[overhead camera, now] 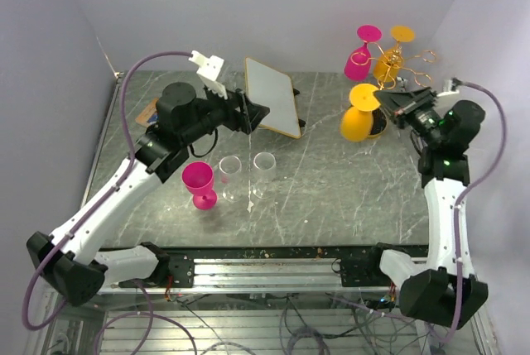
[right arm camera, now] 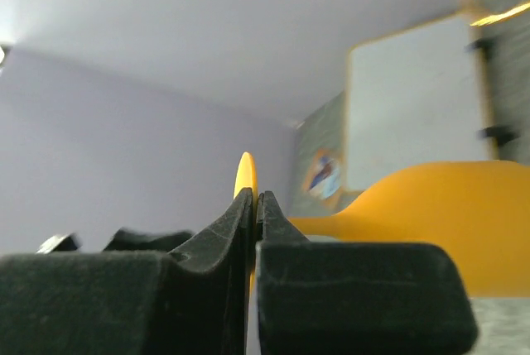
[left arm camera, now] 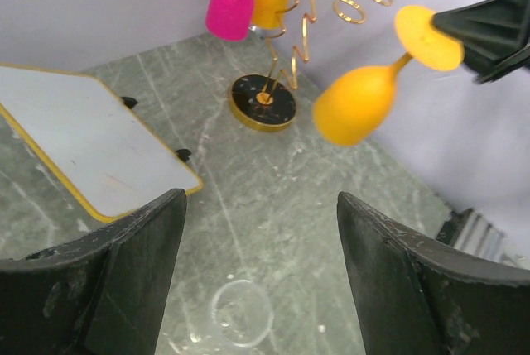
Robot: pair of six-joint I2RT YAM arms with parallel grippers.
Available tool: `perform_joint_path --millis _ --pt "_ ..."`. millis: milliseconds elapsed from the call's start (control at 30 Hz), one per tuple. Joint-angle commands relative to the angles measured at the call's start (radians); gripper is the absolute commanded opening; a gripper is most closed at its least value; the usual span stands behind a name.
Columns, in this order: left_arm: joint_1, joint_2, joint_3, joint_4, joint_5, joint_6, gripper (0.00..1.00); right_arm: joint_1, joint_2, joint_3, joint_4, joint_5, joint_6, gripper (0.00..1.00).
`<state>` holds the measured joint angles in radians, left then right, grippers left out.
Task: Take the wine glass off the wine glass rack
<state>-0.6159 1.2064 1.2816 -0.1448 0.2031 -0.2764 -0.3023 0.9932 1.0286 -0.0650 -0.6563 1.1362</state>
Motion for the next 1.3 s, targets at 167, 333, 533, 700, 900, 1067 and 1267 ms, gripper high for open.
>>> perform_joint_path --millis 167,333,533,700,900,1067,1267 --pt "0.010 -0.195 -0.292 0.398 0.036 -0.510 0.86 0.332 0.129 -0.059 0.808 -0.141 0.537 0.00" --pt "0.030 -0.241 -0.371 0.495 0.017 -0.699 0.89 0.428 0.235 -0.034 1.116 -0.071 0.790 0.00" --pt "0.065 -0.193 -0.442 0.768 0.109 -0.898 0.90 0.494 0.332 -0.001 1.352 0.010 1.006 0.00" --pt "0.067 -0.094 -0.458 1.025 0.198 -1.034 0.92 0.524 0.354 -0.004 1.383 0.034 1.035 0.00" --pt "0.068 -0.069 -0.464 1.084 0.210 -1.058 0.93 0.535 0.355 -0.051 1.393 0.052 1.039 0.00" --pt "0.068 -0.050 -0.462 1.190 0.246 -1.100 0.75 0.538 0.368 -0.090 1.395 0.064 1.035 0.00" --pt "0.068 -0.021 -0.458 1.259 0.280 -1.139 0.38 0.537 0.393 -0.110 1.413 0.066 1.015 0.00"
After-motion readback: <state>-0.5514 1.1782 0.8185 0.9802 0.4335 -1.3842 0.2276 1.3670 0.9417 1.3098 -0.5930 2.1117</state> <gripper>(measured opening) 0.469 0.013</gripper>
